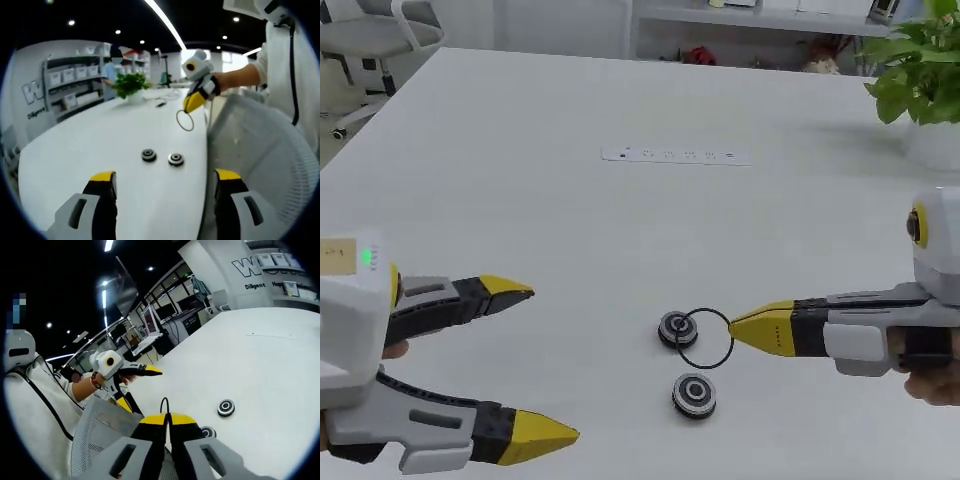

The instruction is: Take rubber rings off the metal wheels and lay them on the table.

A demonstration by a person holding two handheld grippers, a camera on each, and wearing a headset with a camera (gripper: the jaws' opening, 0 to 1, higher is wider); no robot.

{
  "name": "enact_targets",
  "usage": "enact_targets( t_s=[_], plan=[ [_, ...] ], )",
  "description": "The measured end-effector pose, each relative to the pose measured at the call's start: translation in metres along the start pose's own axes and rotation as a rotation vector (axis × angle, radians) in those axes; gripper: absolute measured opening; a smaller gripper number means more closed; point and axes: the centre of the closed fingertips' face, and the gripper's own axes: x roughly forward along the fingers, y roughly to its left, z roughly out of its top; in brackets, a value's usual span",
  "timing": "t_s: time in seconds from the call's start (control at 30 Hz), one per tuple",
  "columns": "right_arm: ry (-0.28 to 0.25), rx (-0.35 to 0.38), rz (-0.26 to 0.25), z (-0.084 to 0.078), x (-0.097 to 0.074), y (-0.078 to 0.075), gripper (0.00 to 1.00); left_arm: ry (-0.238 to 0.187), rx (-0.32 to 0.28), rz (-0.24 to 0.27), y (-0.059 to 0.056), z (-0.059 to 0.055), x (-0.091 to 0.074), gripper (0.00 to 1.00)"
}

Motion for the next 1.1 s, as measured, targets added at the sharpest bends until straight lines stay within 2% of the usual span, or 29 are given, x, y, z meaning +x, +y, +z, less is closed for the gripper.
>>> enact_targets(
  t_s=[0.3,0.43,0.6,0.8,1.1],
  plan=[
    [0.033,0.012,0.004,-0.004,0.022,0.006,0.0,0.008,-0.015,0.007,0.004,-0.016,-0.012,0.82],
    [0.045,0.011,0.009,-0.004,0.031,0.007,0.0,-0.003,-0.023,0.003,0.004,-0.018,-0.013,0.82],
    [0.08,0.004,0.024,-0.008,0.047,0.009,0.0,0.004,-0.024,0.004,0.005,-0.026,-0.014,0.82],
    [0.124,0.007,0.031,-0.014,0.064,0.006,0.0,0.016,-0.032,0.007,0.006,-0.035,-0.021,0.82],
    [0.158,0.012,0.009,-0.022,0.08,-0.004,0.0,-0.004,-0.035,0.011,0.007,-0.038,-0.025,0.81]
  ],
)
